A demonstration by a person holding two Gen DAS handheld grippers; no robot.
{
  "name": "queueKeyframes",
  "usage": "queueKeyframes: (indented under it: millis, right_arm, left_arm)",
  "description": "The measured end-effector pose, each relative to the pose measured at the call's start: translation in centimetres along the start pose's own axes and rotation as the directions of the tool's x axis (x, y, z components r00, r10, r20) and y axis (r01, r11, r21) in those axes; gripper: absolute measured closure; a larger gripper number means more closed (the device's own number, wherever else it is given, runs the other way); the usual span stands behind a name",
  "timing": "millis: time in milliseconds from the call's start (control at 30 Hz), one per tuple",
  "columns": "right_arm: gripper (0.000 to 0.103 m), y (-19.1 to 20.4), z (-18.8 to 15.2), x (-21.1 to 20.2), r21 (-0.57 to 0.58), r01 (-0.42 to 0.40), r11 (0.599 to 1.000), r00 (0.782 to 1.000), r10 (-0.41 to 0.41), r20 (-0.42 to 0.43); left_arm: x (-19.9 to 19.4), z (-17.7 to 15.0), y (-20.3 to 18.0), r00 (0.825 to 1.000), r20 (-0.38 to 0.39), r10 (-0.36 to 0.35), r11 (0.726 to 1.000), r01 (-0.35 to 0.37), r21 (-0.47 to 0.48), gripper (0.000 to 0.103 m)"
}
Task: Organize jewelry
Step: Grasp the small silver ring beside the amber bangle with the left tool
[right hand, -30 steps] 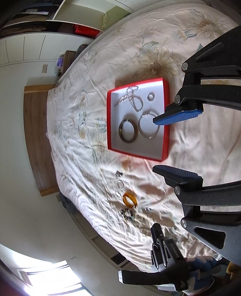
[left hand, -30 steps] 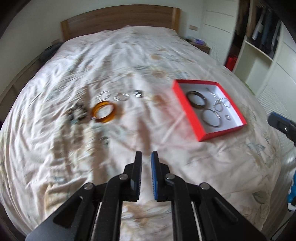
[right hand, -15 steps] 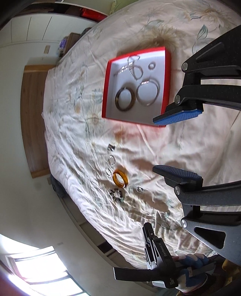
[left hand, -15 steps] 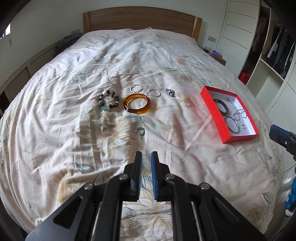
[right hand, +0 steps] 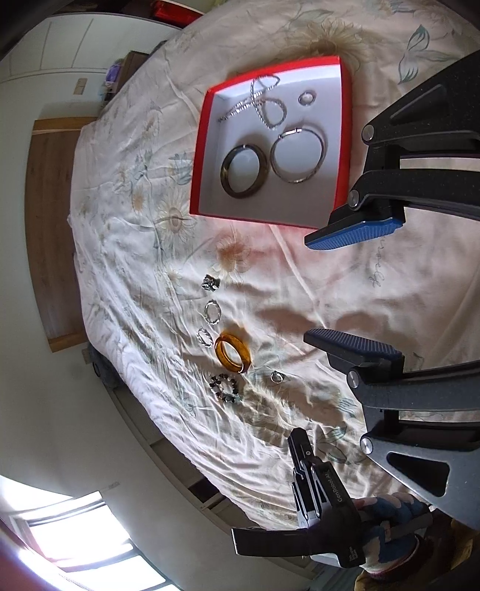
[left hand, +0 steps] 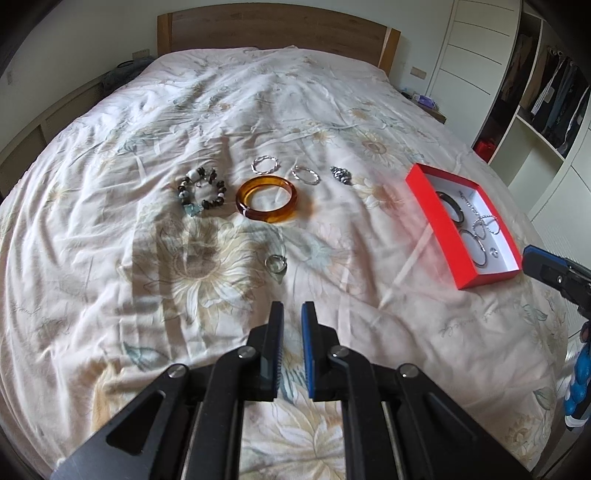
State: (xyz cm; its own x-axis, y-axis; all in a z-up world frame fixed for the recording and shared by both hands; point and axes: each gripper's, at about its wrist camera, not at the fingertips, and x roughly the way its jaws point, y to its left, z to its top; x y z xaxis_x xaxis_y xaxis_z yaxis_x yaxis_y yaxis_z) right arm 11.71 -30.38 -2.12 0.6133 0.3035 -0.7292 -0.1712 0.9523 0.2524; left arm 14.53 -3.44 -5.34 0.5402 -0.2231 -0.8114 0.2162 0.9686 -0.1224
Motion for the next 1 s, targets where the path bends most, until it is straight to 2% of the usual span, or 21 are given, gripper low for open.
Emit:
queueKeyframes:
  millis: [533, 1000]
  right_arm:
    - [0.058, -0.1, 1.9, 6.0, 0.007, -0.06, 0.998, 0.997, 0.06, -0.052]
    - [0.058, -0.6, 2.2, 11.0, 0.02, -0.101, 0.995, 0.988, 0.103, -0.111]
  left_arm:
    - [5.3, 1.6, 1.3, 0.998, -0.047, -0.046, 0.999, 0.045, -0.014, 0.094]
    - [10.1, 2.9, 2.5, 0.996, -0.088, -0.016, 0.999, 0.014, -0.031, 0.094]
